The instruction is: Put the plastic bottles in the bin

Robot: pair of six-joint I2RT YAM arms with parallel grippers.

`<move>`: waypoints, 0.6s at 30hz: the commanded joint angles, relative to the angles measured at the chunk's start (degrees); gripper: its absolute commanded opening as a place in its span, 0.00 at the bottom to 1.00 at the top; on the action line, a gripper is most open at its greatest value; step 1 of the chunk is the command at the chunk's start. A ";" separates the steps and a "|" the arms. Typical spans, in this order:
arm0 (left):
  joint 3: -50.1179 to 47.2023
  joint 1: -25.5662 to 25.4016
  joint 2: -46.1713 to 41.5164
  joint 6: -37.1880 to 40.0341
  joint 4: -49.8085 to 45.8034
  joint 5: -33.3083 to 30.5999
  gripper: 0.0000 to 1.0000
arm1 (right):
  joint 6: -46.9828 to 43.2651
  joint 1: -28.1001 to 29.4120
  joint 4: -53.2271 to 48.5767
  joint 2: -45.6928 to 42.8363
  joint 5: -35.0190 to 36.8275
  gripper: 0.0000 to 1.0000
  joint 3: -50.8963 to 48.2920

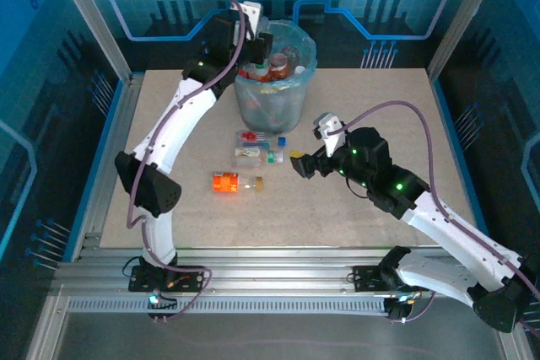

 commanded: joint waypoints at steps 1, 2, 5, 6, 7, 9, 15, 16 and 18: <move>3.68 0.45 1.84 1.22 -4.97 -1.67 0.59 | -1.24 0.63 -1.58 -1.05 0.87 0.98 1.14; 3.25 0.43 2.08 1.10 -5.08 -1.70 0.60 | -1.32 0.60 -1.70 -0.99 0.81 0.98 1.10; 1.33 0.53 2.15 0.38 -4.54 -1.75 0.62 | -1.05 0.64 -1.76 -0.99 0.72 0.98 0.84; 0.81 0.52 2.06 0.20 -4.42 -1.66 0.62 | -0.91 0.59 -1.77 -0.99 0.71 0.98 0.88; 0.42 0.63 2.06 0.02 -4.32 -1.68 0.63 | -0.77 0.64 -1.85 -0.99 0.46 0.98 0.80; -0.38 0.75 1.80 -0.47 -4.18 -1.66 0.64 | -0.59 0.57 -1.95 -1.03 0.30 0.98 0.79; -2.30 1.27 0.92 -2.20 -3.14 -0.97 0.74 | -0.20 0.62 -2.30 -1.17 0.18 0.98 0.69; -2.51 1.30 0.77 -2.26 -2.96 -1.02 0.75 | -0.20 0.59 -2.30 -1.12 0.18 0.98 0.71; -2.62 1.32 0.74 -2.29 -2.87 -1.12 0.75 | -0.01 0.60 -2.22 -1.19 0.25 0.98 0.63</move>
